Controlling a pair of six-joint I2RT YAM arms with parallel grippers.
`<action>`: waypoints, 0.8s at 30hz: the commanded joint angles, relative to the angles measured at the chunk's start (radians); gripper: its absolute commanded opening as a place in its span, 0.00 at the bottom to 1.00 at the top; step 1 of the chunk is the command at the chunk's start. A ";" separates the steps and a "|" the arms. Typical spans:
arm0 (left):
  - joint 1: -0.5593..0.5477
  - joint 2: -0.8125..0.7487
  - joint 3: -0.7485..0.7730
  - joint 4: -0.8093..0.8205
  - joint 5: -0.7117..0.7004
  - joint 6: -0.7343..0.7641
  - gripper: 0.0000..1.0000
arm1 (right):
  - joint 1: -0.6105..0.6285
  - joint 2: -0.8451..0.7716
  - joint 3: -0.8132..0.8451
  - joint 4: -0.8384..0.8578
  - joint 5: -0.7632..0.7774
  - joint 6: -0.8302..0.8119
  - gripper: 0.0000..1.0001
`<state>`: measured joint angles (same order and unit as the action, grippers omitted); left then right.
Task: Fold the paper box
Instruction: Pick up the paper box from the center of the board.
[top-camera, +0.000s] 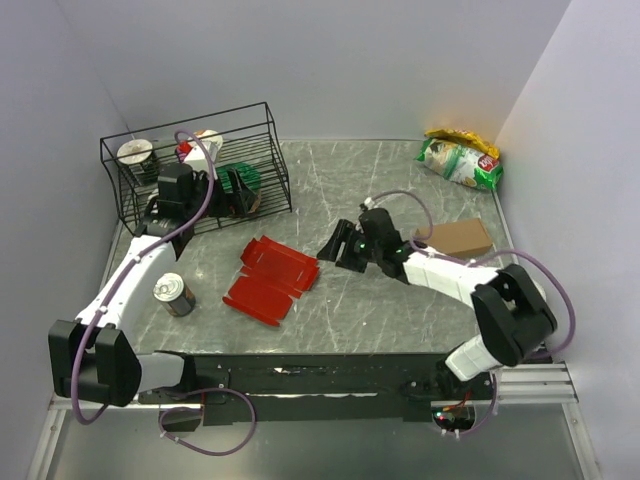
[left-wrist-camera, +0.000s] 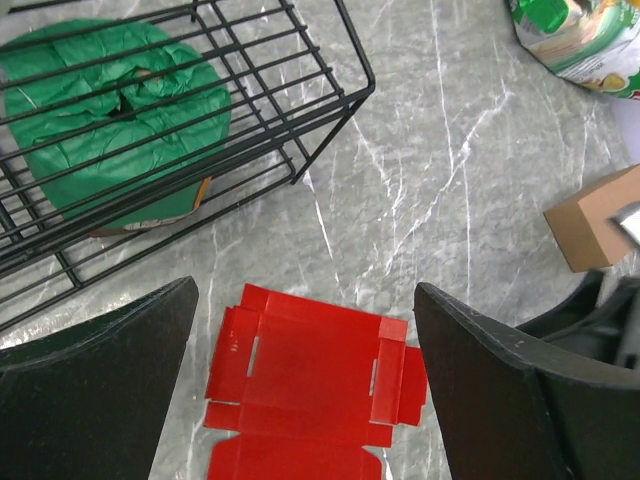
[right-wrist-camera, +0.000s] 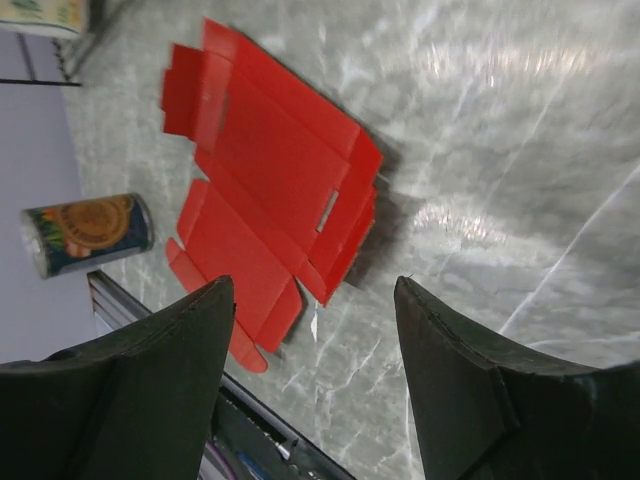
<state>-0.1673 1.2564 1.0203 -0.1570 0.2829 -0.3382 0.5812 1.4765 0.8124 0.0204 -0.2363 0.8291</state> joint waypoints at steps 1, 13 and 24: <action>0.000 0.006 0.015 0.005 0.012 -0.015 0.96 | 0.057 0.073 0.017 0.064 0.054 0.094 0.72; 0.000 0.023 0.017 0.005 0.053 -0.010 0.96 | 0.135 0.257 0.080 0.055 0.103 0.150 0.55; 0.000 0.028 0.020 0.011 0.093 0.001 0.96 | 0.129 0.275 0.137 -0.014 0.158 0.068 0.07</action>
<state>-0.1673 1.2877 1.0203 -0.1699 0.3286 -0.3378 0.7113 1.7782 0.9043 0.0502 -0.1444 0.9482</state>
